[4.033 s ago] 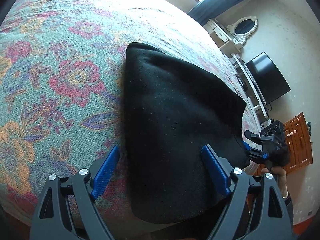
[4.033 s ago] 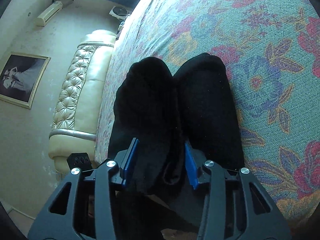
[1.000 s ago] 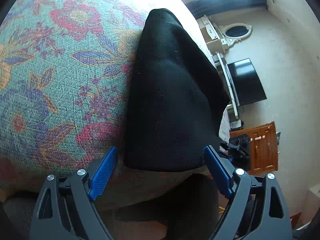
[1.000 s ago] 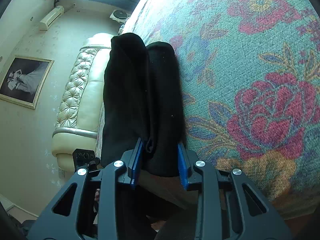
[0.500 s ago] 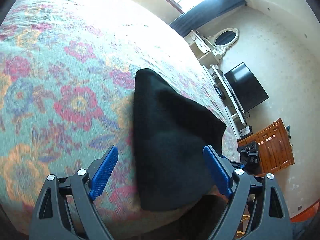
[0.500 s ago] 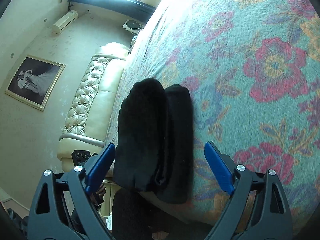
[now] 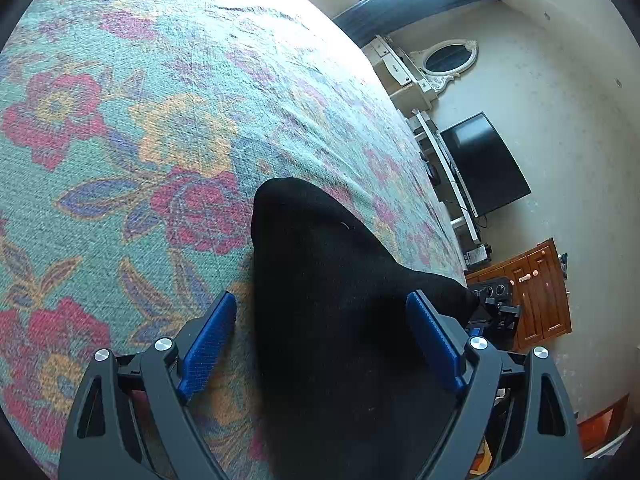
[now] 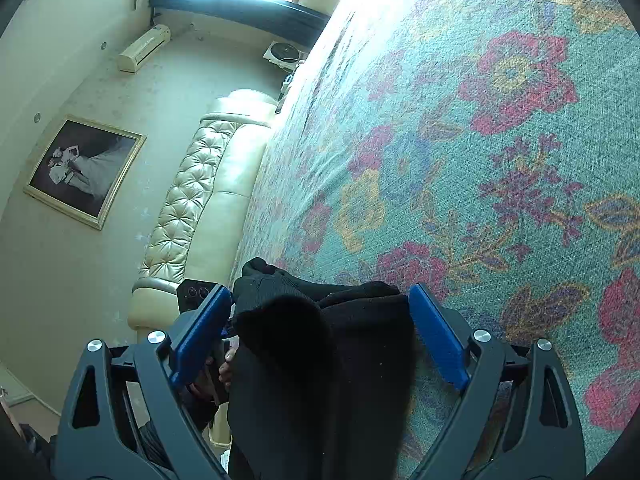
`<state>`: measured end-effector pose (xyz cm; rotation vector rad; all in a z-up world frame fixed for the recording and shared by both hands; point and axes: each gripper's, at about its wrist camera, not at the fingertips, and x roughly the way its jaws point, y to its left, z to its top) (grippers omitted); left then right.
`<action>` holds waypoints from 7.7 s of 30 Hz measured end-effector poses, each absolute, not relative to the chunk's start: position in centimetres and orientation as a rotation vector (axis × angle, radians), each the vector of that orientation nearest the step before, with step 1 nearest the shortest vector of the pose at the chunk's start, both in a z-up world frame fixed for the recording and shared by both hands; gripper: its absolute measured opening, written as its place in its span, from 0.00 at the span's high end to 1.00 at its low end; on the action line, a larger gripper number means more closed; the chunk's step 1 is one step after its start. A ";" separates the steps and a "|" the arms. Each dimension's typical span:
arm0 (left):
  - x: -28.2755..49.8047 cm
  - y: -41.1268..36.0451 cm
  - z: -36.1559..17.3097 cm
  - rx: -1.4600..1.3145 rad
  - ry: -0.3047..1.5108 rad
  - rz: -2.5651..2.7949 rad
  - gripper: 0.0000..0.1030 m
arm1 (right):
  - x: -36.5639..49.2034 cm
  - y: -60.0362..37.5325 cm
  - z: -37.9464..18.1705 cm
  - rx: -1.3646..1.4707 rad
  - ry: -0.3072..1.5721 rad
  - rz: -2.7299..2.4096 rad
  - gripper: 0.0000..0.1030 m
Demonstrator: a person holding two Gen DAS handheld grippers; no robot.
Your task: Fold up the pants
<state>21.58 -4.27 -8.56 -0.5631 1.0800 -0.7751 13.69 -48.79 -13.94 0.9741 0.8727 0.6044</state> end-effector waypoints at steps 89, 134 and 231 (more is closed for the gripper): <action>28.9 3.6 -8.6 -0.644 0.957 -0.610 0.30 | 20.2 -42.0 -15.4 1.082 0.850 0.612 0.38; 15.4 0.6 -9.3 -0.532 0.986 -0.575 0.20 | 12.7 -36.5 -17.0 1.037 1.004 0.558 0.72; 13.1 6.8 -7.6 -0.369 0.914 -0.295 0.16 | 5.5 -44.8 -14.0 0.953 0.878 0.210 0.27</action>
